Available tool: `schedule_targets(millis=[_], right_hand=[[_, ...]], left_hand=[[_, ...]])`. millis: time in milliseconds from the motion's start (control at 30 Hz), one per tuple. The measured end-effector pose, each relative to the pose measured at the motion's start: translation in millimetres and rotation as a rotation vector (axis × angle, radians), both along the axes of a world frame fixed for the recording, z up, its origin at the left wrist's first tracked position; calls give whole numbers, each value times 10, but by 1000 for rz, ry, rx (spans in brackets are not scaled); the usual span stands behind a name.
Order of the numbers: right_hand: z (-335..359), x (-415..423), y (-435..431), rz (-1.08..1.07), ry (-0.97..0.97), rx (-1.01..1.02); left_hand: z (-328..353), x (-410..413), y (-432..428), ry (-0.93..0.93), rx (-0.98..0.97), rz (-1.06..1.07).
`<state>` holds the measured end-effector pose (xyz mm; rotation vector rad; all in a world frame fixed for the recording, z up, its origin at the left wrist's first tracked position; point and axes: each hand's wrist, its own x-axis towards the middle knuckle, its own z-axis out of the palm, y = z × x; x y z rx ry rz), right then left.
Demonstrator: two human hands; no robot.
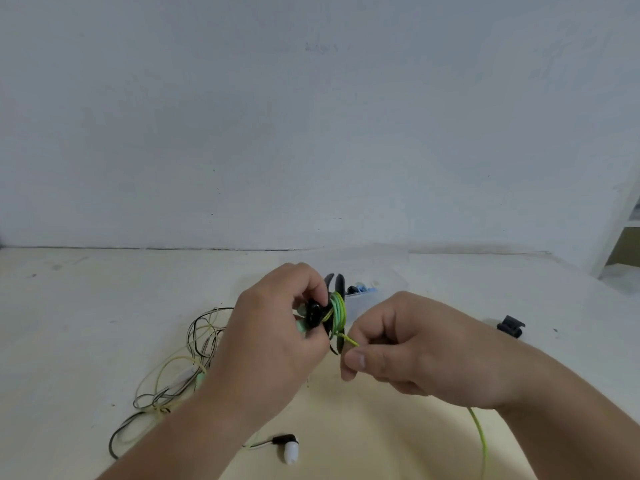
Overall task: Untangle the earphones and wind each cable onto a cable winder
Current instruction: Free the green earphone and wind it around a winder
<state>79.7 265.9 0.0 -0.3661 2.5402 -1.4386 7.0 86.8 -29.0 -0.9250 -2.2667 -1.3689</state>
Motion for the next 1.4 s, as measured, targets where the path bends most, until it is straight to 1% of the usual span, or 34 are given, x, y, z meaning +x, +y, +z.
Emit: schedule_targets(millis=[100,233,400,500,633,700,833,933,1033,1133,1233,1400], right_hand=[[15,-3,10,-49,86,-54],[41,0,47,-204,215,-66],[61,-27,52,-453,435,97],[57,-42,59,-520,418,76],[-1,-85,60,-530,321,10],[-27,-100,51,-528,287,-25],[-51,-122,67,-574,296,-68],[-73,-130,29,-522,246,10],[-121,-130,-60,-386,118,87],[-158,-126,-69,-267,69,93],[-137,-97,-44,-171,25,67],[-124,-74,-45,-44,-44,47]], left_hand=[[-15,-1,-1,40,-82,-12],[-11,7,-8,47,-98,-40],[-4,60,-8,-17,-123,-146],[10,90,4,-103,-74,-197],[35,81,22,-239,84,-313],[39,65,28,-276,140,-335],[56,47,28,-314,191,-369],[71,48,34,-306,221,-380],[72,44,47,-293,277,-347],[80,11,31,-262,321,-263],[101,-27,-11,-274,350,-189],[77,-32,-4,-244,315,-114]])
